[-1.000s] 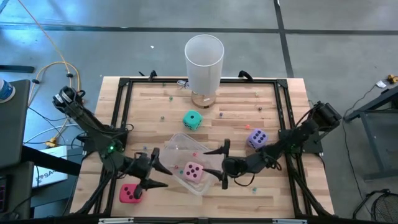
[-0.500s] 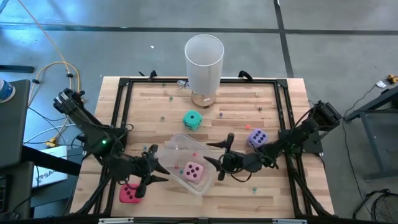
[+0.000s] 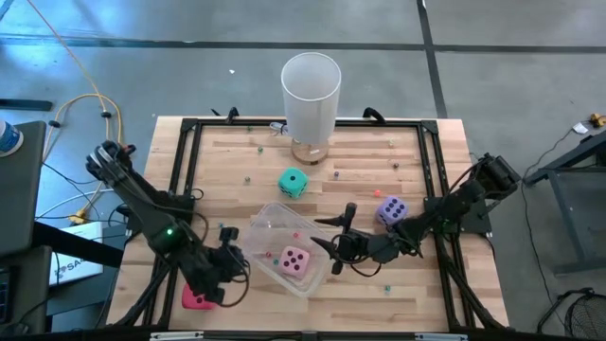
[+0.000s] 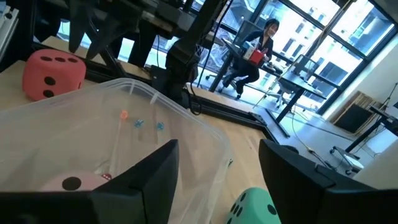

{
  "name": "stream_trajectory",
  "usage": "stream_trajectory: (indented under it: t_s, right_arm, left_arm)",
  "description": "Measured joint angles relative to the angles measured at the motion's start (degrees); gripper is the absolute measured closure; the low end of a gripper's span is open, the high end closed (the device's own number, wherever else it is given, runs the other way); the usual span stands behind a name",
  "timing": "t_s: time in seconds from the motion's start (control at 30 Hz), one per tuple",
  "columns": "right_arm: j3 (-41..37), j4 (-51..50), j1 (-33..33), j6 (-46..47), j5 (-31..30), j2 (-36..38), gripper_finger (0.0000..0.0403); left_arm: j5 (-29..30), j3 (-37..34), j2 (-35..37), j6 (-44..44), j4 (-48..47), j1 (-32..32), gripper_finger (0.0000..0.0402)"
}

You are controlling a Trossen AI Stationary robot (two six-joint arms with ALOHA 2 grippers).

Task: Pick & Place Dice
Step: Put the big orange dice into the transparent bin

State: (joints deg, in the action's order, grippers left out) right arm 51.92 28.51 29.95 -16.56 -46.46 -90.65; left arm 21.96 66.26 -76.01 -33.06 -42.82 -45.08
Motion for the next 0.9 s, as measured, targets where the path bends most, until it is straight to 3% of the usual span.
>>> stream_trajectory:
  t_s: [0.4, 0.63, 0.77, 0.9]
  right_arm:
    - [0.0, -0.1, -0.1, 0.0, 0.0, 0.0, 0.0209]
    - [0.0, -0.5, -0.1, 0.0, 0.0, 0.0, 0.0211]
    - [0.0, -0.6, -0.1, 0.0, 0.0, 0.0, 0.0211]
    - [0.0, -0.6, -0.1, 0.0, 0.0, 0.0, 0.0211]
  left_arm:
    - [-3.8, 0.0, -1.7, -6.2, -1.4, 2.8, 0.0324]
    - [-16.6, 0.0, -1.7, 9.2, -1.5, 2.6, 0.0318]
    - [-22.9, 0.0, -1.7, 8.9, -1.6, 3.3, 0.0318]
    - [-23.1, 0.0, -1.7, 8.5, -1.8, 3.8, 0.0318]
